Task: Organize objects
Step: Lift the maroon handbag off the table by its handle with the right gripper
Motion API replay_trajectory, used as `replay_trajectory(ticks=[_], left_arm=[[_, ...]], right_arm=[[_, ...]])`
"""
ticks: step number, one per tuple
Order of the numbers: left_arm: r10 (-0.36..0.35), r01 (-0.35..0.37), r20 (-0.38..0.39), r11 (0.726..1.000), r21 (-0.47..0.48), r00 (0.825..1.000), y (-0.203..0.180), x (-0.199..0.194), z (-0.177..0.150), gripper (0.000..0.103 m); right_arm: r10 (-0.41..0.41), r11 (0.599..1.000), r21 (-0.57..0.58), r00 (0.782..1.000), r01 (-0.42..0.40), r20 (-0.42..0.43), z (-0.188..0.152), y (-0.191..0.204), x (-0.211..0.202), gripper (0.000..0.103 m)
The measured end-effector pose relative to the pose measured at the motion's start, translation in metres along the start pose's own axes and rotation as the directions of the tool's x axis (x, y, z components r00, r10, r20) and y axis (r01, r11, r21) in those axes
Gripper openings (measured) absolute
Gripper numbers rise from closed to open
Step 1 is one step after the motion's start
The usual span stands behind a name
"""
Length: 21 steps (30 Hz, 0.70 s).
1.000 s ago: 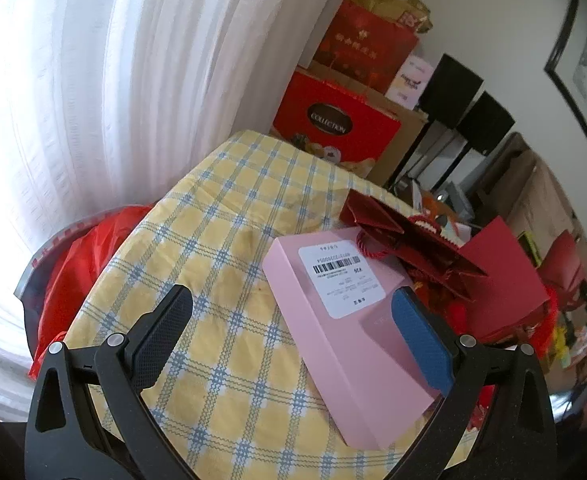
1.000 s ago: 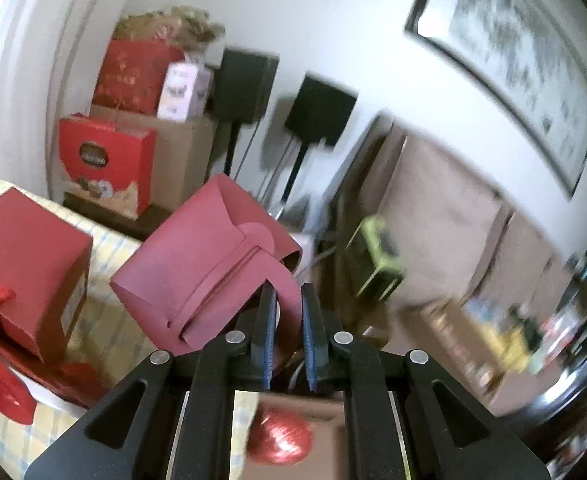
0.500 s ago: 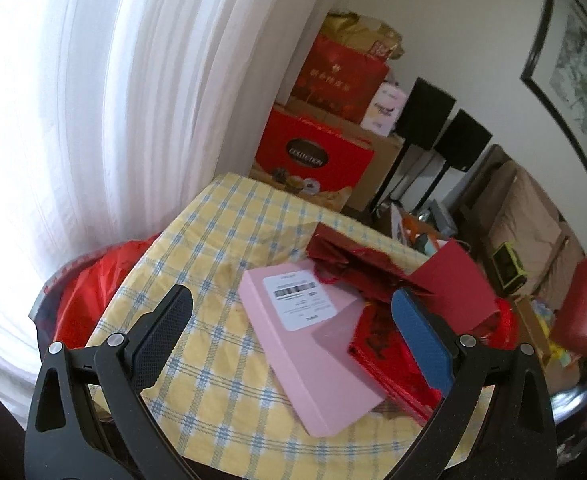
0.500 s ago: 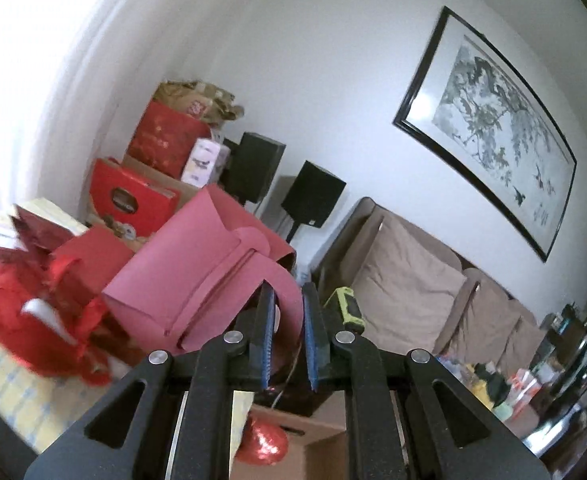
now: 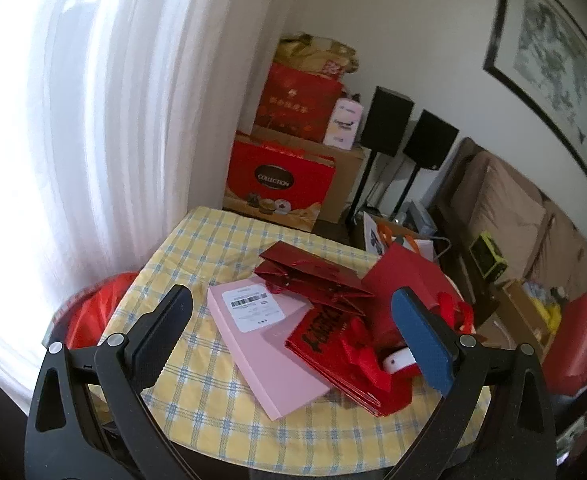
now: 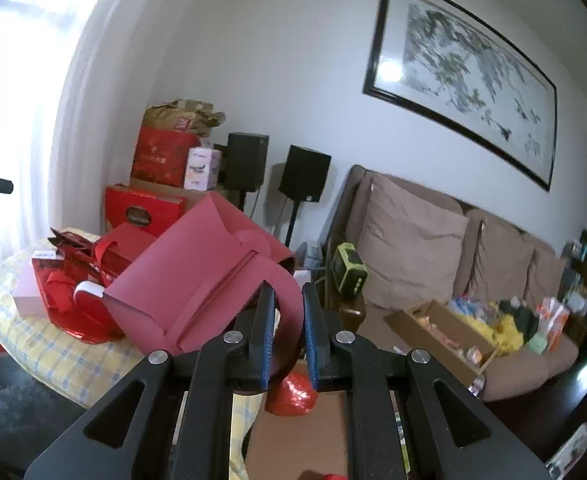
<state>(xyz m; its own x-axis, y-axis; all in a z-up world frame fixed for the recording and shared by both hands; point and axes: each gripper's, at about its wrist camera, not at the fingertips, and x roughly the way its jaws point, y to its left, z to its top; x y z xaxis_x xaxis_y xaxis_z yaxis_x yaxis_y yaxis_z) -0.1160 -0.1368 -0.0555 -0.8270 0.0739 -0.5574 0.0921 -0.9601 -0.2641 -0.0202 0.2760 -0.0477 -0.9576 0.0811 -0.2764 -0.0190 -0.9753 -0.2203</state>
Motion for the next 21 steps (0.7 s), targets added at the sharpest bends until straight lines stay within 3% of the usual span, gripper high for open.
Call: replay_trajectory(ticks=[5,21], left_arm=[[0.016,-0.016,0.009,0.999,0.032,1.000,-0.013,-0.012,0.001,0.100],[-0.018,0.018,0.004,0.998,0.066,1.000,-0.044,-0.022,-0.001,0.100]], right_arm=[[0.010,0.997,0.073,1.000,-0.010,-0.009,-0.014,-0.021,-0.002,0.012],[0.003,0.994,0.110,1.000,-0.003,0.004,-0.012,-0.051,-0.019,0.012]])
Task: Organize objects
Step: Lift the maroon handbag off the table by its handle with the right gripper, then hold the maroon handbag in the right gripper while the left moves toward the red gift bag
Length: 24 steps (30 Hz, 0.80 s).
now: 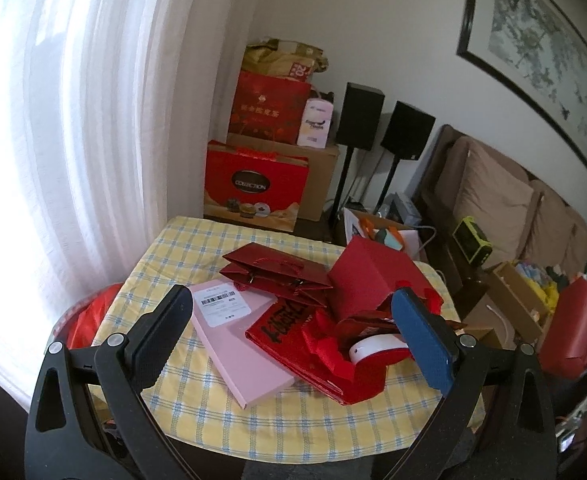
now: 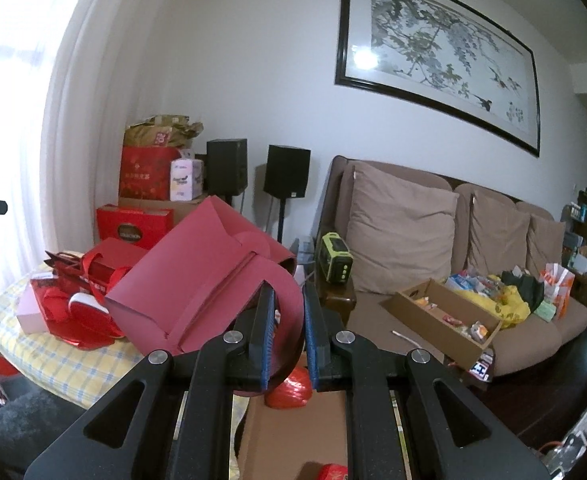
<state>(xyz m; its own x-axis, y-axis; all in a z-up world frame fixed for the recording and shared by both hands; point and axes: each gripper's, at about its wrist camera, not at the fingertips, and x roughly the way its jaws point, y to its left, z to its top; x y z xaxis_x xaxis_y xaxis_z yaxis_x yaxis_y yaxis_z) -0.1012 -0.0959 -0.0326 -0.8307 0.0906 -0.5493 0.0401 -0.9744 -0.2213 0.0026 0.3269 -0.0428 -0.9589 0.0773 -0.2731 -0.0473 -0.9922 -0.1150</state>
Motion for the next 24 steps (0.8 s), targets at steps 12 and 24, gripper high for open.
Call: replay_trajectory(ticks=[12,24], left_arm=[[0.009,-0.009,-0.004,1.000,-0.017,1.000,0.0094,0.0021,-0.0005,0.100],[0.000,0.000,-0.013,1.000,-0.017,1.000,0.0075,0.0044,-0.0015,0.100]], right_arm=[[0.032,0.999,0.017,0.999,-0.032,-0.016,-0.0008,0.0000,0.0047,0.012],[0.042,0.999,0.027,0.999,-0.042,-0.017,-0.0016,-0.0026,0.0042,0.012]])
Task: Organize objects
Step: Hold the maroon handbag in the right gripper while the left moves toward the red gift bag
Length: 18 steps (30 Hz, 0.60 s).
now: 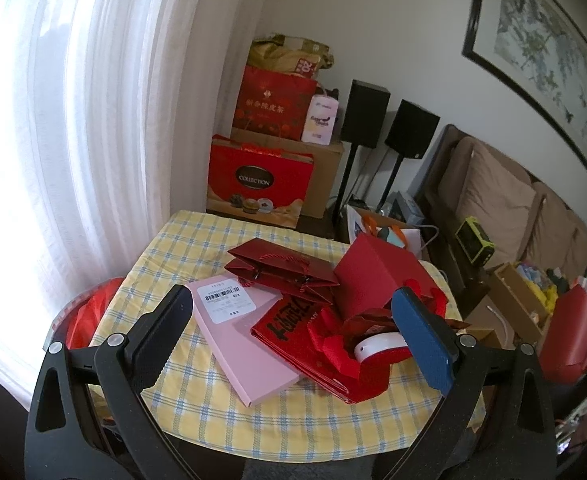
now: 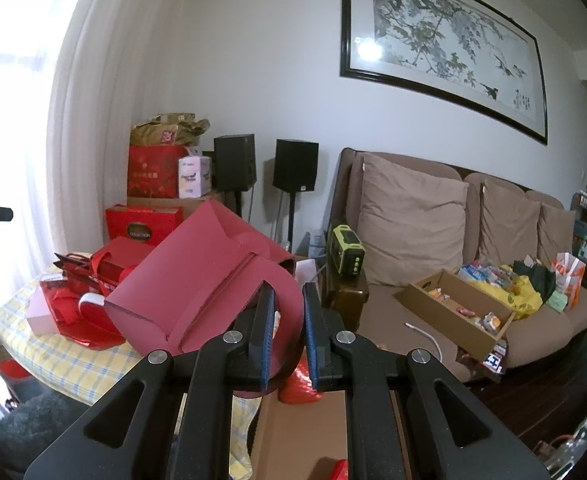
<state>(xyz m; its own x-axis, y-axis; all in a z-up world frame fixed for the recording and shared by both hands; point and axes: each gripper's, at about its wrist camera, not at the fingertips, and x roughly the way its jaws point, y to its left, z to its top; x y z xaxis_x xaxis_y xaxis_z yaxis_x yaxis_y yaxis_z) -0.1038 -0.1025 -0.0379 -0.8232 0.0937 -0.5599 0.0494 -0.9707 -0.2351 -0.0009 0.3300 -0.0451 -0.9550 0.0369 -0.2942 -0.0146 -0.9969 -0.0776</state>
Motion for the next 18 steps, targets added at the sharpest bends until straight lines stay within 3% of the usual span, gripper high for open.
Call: replay_trajectory(ticks=[18], left_arm=[[0.003,-0.003,-0.013,1.000,0.000,1.000,0.0010,0.0029,-0.0009,0.100]], right_arm=[[0.006,1.000,0.019,1.000,-0.006,-0.019,-0.0010,-0.0032,0.0038,0.013]])
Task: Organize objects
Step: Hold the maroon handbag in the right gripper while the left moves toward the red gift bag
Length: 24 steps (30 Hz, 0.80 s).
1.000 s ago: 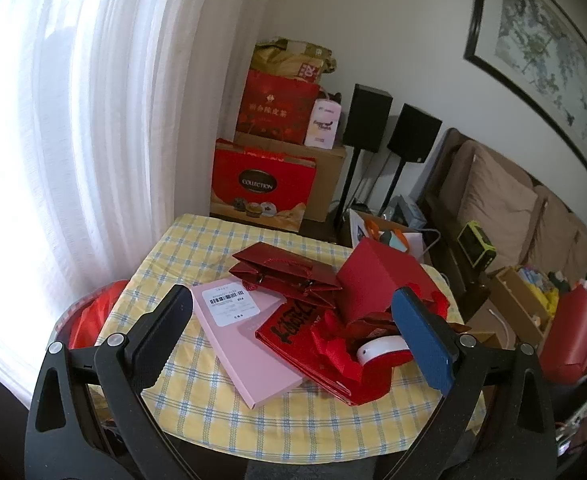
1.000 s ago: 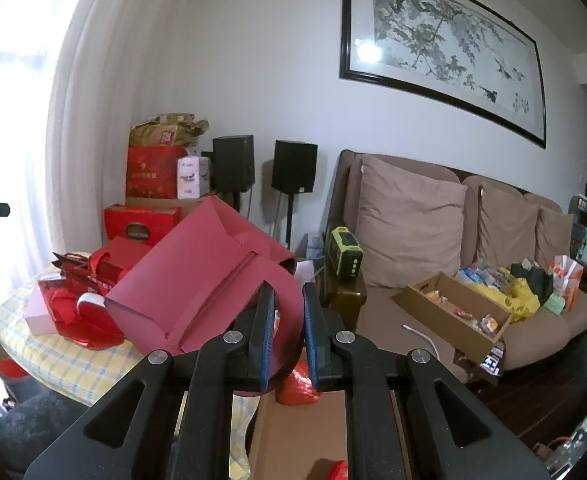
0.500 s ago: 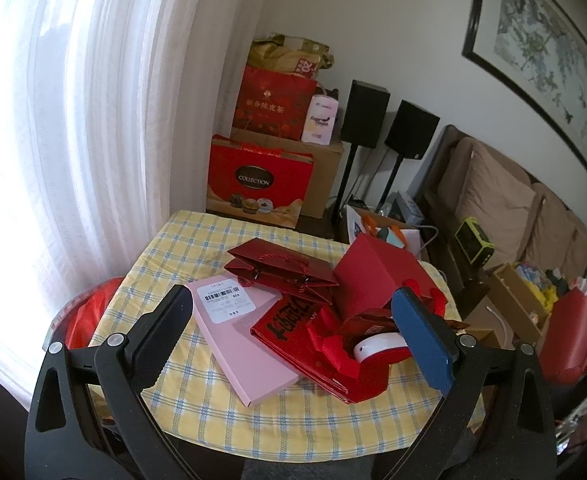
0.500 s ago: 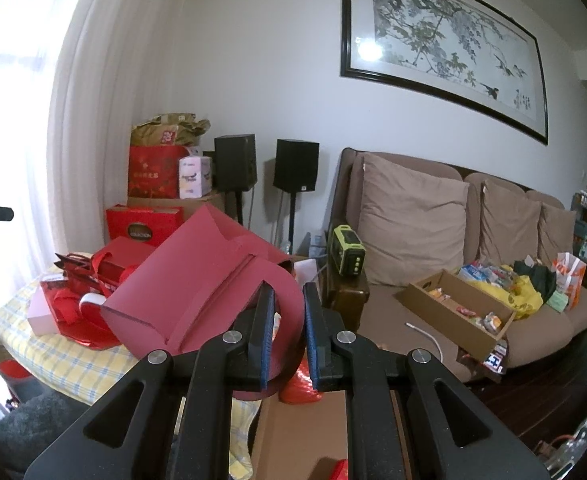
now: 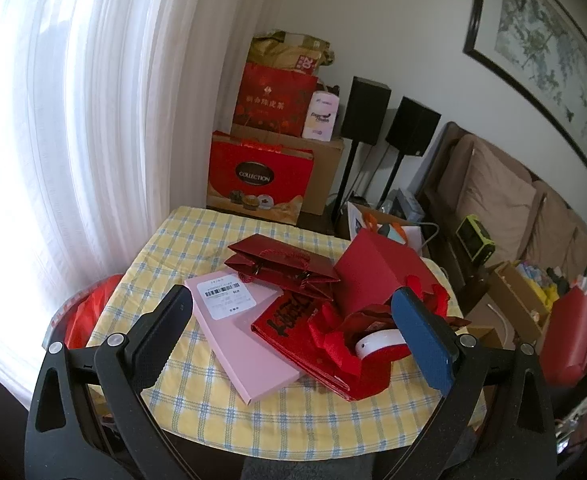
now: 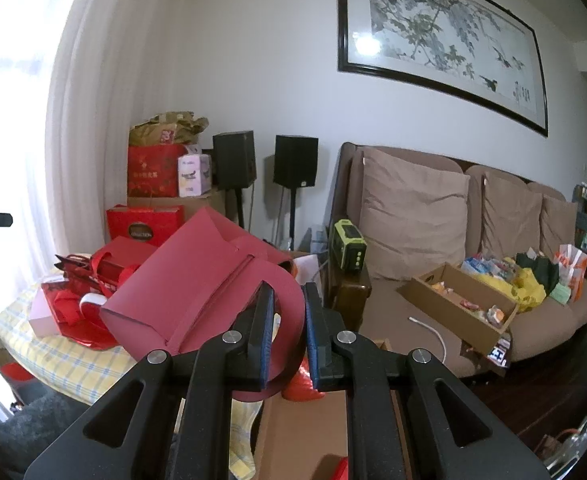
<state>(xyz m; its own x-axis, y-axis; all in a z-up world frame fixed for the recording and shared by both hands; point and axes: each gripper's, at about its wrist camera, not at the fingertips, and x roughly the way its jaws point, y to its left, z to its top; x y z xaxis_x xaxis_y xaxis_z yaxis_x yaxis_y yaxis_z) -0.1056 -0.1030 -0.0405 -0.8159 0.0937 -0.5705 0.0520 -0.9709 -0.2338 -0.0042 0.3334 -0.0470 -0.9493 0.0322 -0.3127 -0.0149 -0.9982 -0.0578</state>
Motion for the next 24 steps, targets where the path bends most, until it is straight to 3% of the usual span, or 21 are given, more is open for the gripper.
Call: replay_trajectory(ticks=[11,24], left_arm=[[-0.018,0.018,0.017,1.000,0.025,1.000,-0.009,-0.008,-0.001,0.100],[-0.043,0.049,-0.071,0.996,0.081,0.997,-0.028,0.026,-0.020,0.100]], right_arm=[[-0.069,0.996,0.059,0.996,0.073,-0.056,-0.014,-0.036,0.018,0.013],[-0.108,0.987,0.107,0.990,0.118,-0.092,-0.024,-0.065,0.024,0.013]])
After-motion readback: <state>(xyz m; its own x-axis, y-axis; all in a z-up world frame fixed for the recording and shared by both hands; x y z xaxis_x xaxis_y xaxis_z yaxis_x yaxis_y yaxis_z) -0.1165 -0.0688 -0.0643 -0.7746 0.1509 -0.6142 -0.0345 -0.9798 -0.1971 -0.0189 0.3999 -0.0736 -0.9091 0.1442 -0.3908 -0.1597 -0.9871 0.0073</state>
